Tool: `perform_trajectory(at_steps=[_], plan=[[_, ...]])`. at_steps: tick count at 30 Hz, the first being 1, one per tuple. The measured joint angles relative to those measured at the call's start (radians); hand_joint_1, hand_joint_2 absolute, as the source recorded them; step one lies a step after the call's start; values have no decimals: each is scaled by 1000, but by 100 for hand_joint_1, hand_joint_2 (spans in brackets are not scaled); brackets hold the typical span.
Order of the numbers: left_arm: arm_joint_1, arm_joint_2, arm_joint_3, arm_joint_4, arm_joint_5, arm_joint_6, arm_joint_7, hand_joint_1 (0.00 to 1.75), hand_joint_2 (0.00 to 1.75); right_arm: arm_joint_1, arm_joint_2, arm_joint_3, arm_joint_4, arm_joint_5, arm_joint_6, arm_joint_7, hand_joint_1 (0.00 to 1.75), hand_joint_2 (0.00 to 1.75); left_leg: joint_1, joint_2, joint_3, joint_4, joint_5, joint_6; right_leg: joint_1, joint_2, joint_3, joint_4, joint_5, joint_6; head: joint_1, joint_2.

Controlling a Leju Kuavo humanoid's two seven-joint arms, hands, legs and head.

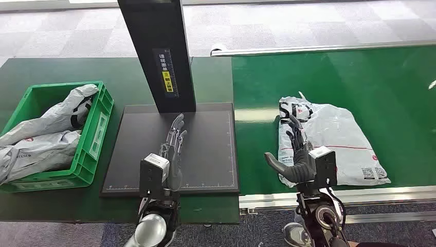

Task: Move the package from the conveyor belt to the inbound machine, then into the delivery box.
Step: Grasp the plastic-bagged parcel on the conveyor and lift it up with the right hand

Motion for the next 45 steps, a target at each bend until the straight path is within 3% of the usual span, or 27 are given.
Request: perform_trajectory(at_steps=[13,25,34,36,39,42,45], plan=[[-62,-12,-60,58,84,-34,-9,0,0,-22,2,-14,12,8,0,1,0,175,0,0,0,0,0,0,0,0,0,0,0,0,0,0],[-72,-18,-74,82,97,-39,-9,0,0,-22,4,-22,14,13,-2,1,0,175,0,0,0,0,0,0,0,0,0,0,0,0,0,0],[-122,-57,-105,121,165,-45,-4,0,0,-22,9,-38,18,37,-1,1,0,175,0,0,0,0,0,0,0,0,0,0,0,0,0,0],[-138,-62,-105,144,167,1,6,0,0,-26,12,-38,25,44,-1,1,0,175,0,0,-1,0,0,0,0,0,0,0,0,0,0,0],[-200,-48,-38,268,202,86,-51,0,0,-42,25,-35,43,64,-6,-2,0,175,0,1,0,0,1,0,0,1,0,1,0,0,0,0],[-269,-27,84,411,208,69,-128,0,0,-68,47,-23,71,75,-16,-4,0,175,1,1,1,0,3,-1,1,1,0,2,1,-1,-1,0],[-298,-24,163,484,170,73,-130,0,0,-99,70,-12,92,81,-21,0,0,175,1,1,1,0,4,-1,1,1,0,2,1,-1,0,0]])
